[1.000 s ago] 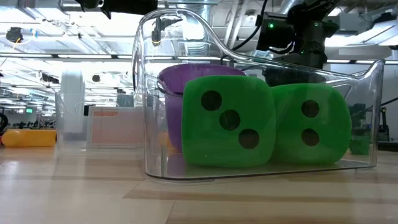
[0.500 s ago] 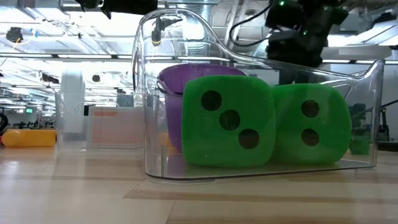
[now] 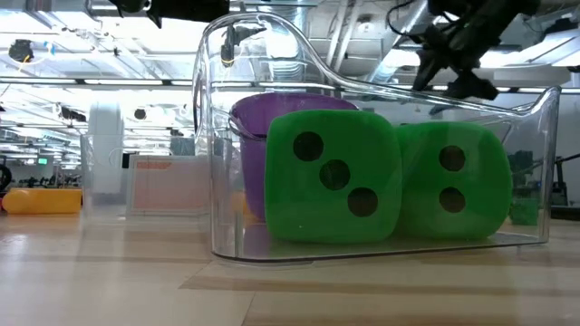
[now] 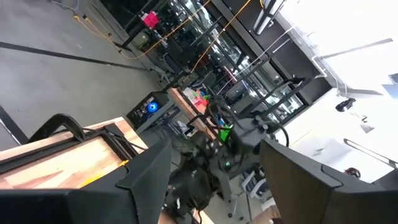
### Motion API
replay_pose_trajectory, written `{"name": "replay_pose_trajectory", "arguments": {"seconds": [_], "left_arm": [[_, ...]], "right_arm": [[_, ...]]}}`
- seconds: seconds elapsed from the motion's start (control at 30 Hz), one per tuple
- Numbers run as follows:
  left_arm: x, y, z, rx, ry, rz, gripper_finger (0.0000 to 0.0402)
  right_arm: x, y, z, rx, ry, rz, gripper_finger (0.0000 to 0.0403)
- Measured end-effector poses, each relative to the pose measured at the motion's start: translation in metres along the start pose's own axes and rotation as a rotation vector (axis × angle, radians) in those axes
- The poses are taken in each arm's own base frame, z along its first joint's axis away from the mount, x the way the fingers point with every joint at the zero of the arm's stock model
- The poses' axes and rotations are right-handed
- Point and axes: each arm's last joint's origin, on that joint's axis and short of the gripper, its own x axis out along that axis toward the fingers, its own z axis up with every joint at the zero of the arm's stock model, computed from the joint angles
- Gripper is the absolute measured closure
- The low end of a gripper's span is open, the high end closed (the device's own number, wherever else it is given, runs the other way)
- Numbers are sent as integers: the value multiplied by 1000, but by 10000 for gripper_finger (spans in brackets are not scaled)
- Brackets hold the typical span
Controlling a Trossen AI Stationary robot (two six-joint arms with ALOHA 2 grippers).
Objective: Pick & Place Toys
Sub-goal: Put the small yellow game piece into the yellow bin
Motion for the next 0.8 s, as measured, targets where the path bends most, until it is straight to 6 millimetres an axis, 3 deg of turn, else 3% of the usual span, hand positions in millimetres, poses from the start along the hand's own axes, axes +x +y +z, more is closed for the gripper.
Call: {"name": "replay_pose_trajectory", "arguments": {"seconds": [0.27,0.8], "left_arm": [[-1,2,3,1,-26,23,160],[-1,0,6,14,-62,5,160]], "right_arm": [[0,-42,20,115,-20,-221,168],[56,-101,39,112,294,-580,168]]}}
